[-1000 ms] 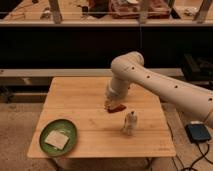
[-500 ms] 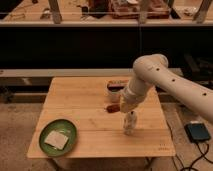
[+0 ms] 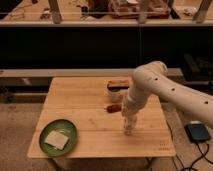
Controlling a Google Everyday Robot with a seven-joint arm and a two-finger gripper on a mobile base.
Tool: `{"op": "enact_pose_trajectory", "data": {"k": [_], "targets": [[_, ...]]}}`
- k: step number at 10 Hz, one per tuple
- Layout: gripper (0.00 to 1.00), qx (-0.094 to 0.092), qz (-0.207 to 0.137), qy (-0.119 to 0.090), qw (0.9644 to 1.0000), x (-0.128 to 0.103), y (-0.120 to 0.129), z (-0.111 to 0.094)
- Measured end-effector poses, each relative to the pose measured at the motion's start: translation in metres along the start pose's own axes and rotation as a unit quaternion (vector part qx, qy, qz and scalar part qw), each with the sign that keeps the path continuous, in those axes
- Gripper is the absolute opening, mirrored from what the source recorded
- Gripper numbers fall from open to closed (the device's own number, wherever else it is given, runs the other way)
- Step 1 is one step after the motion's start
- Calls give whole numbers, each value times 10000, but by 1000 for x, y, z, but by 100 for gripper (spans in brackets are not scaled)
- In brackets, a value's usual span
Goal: Knock the bottle over
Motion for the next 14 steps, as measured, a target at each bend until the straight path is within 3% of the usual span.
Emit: {"op": "enact_pose_trajectory", "data": {"k": [1,2,3,4,7,11,14], "targets": [[21,-41,9,58,10000,-1,5,-6],[12,42,8,2,10000,1,5,-7],[2,407,-30,-138,9991,7,-4,-4],[0,704,-13,-258,9972,9,-12,-2],[0,1259,37,-419,9911,26,-28,-1],[0,1237,203,32,9921,61,-4,-4],[0,898,354,224,9951,75,36,3]]}}
